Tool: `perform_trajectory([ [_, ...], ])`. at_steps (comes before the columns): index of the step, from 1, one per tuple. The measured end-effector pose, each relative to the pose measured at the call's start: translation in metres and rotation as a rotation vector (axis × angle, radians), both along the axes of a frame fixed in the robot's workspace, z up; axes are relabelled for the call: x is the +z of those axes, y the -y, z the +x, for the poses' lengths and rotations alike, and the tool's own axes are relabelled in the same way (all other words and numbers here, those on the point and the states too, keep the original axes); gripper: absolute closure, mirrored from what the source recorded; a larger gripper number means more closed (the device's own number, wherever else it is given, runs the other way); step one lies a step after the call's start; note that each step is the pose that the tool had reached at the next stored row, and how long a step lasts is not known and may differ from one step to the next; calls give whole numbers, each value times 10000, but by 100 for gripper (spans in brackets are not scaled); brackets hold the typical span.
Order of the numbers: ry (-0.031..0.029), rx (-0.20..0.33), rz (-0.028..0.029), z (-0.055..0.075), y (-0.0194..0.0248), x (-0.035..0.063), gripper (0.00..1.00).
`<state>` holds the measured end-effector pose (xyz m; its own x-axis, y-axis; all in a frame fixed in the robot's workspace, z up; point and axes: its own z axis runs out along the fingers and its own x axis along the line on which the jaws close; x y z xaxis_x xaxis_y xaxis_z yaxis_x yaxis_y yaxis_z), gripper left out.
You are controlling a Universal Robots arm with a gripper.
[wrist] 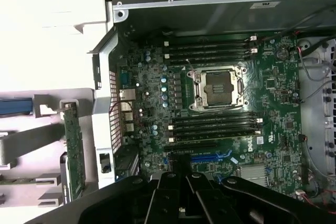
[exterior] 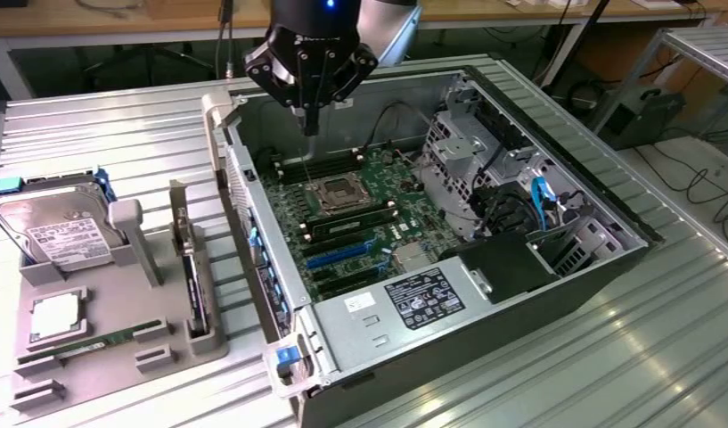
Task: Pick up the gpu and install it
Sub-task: 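Reach for the gpu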
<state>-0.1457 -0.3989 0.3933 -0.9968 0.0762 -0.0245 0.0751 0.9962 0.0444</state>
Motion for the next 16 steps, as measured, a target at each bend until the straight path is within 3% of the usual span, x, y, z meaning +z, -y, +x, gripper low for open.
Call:
perform_trajectory([
  [16,0,0,0,-58,0,0,89],
])
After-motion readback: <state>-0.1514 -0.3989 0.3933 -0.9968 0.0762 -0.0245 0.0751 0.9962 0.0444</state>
